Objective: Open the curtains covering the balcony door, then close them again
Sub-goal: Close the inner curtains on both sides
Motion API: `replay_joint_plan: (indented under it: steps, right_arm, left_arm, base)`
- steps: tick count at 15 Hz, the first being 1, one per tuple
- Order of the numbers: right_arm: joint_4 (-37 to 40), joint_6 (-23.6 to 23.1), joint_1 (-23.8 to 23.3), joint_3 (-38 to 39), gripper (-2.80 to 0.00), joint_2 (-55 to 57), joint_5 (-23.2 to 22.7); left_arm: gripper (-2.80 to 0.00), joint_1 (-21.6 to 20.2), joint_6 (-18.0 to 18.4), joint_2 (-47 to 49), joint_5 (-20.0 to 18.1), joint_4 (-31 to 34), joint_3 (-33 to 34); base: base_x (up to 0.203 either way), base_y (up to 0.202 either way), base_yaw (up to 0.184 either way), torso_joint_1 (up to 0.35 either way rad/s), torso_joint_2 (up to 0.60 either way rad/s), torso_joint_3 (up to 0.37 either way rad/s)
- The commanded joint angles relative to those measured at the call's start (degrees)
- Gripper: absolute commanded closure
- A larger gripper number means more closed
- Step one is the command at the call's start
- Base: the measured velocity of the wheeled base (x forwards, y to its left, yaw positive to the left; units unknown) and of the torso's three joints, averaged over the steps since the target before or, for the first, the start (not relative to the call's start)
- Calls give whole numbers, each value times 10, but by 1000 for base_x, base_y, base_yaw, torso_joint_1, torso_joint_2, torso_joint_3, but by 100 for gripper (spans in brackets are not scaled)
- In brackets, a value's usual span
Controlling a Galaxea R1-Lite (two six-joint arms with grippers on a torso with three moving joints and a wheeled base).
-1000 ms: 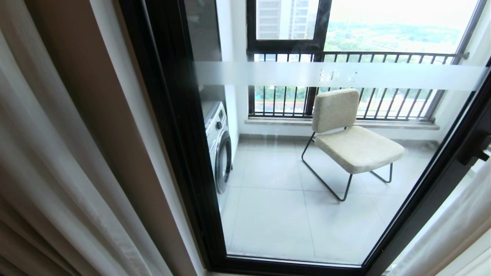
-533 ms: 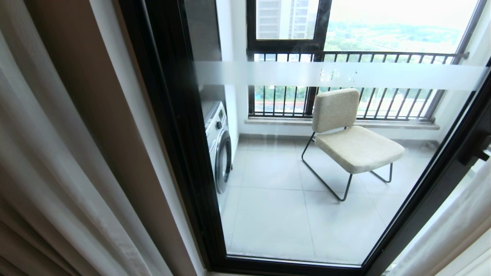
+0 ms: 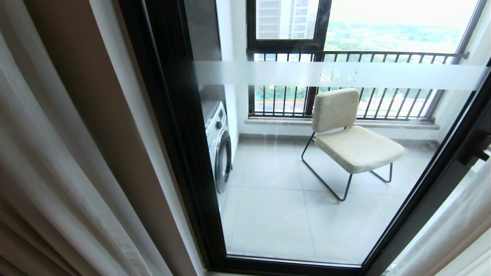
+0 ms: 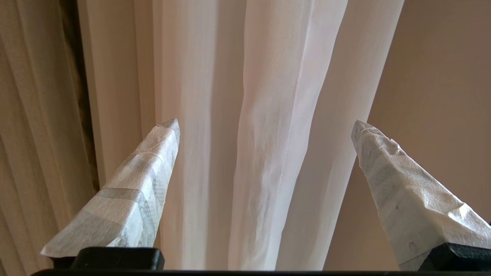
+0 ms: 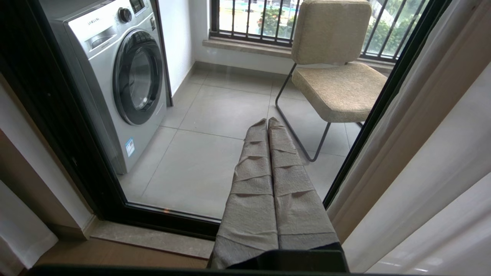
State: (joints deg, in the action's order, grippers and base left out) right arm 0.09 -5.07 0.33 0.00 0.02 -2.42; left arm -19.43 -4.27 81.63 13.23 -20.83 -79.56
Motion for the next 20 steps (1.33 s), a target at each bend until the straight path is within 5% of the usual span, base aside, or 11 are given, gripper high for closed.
replay_joint_plan:
  steps: [1,9,17,20]
  right_arm:
    - [0,0,0,0,0,0,0]
    - [0,0,0,0,0,0,0]
    - [0,0,0,0,0,0,0]
    - [0,0,0,0,0,0,0]
  left_arm:
    - [-280,-2,-2,40,-1,-3,-21]
    - [-280,-3,-33,134,-73,-3,-130]
    - [-280,-35,-34,194,-76,-3,-212]
    - [-280,-34,-35,197,-106,-3,-214]
  base:
    - [0,0,0,0,0,0]
    - [0,0,0,0,0,0]
    - [0,0,0,0,0,0]
    - [0,0,0,0,0,0]
